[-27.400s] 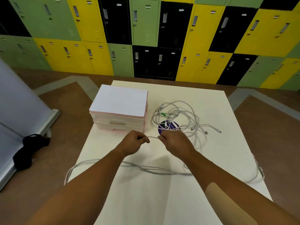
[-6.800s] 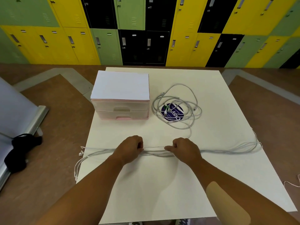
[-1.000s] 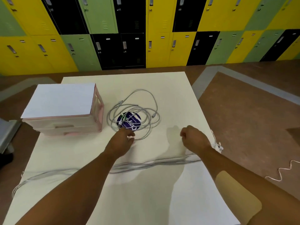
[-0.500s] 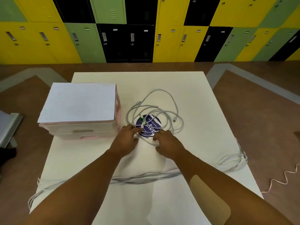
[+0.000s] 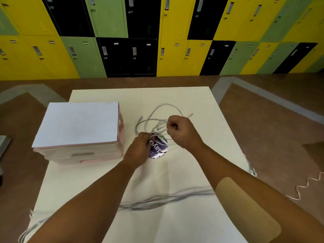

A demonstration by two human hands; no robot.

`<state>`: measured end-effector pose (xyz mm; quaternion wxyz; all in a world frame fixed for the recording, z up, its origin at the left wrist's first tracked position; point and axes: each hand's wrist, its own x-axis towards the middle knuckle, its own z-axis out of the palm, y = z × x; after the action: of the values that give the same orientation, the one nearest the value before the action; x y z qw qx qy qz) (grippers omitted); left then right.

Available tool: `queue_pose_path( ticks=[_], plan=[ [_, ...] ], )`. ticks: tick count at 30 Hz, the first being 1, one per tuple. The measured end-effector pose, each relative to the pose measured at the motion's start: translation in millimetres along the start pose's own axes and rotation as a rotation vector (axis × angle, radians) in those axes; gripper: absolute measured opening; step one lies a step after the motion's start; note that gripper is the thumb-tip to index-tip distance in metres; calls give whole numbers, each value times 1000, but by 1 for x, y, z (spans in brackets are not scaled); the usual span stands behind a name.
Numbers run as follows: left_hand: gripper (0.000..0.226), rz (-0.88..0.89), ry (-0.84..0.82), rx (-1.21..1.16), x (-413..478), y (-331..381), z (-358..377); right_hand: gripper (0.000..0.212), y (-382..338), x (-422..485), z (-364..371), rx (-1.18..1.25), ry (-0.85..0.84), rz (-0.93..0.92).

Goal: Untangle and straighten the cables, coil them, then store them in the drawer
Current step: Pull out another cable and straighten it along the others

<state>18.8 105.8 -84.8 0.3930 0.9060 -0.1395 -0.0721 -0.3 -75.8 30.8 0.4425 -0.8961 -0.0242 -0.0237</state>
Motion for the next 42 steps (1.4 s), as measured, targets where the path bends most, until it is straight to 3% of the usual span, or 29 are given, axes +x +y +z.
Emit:
queue_pose_path(
  ticks=[3, 7, 9, 14, 19, 26, 30, 32, 34, 39, 42],
  plan=[
    [17, -174, 27, -107, 11, 11, -5, 10, -25, 11, -19, 248, 146, -123],
    [25, -262, -25, -181, 15, 4, -9, 15, -62, 19, -47, 718, 362, -237],
    [28, -288, -29, -229, 14, 0, -9, 15, -76, 19, -58, 828, 408, -264],
    [37, -205, 100, -286, 3, 12, -16, 8, -58, 14, -53, 590, 410, -168],
    [44, -136, 272, -416, 3, 45, -37, 17, -2, -7, -24, 296, 207, 93],
    [46, -260, 85, -785, 0, 74, -53, 14, 26, -25, 0, 260, 38, 324],
    [38, -326, -15, -1078, -6, 90, -51, 25, 16, -33, 5, 411, -183, 472],
    [37, -320, 35, -1035, -7, 96, -45, 29, 11, -38, 7, 460, -256, 505],
    [40, -267, 94, -822, -10, 97, -36, 29, 10, -41, 9, 522, -267, 514],
    [35, -345, 34, -641, -19, 85, -22, 24, 22, -46, 2, 516, -140, 564],
    [35, -413, 20, -628, -26, 77, -14, 40, 40, -50, -2, 444, -114, 607]
  ],
)
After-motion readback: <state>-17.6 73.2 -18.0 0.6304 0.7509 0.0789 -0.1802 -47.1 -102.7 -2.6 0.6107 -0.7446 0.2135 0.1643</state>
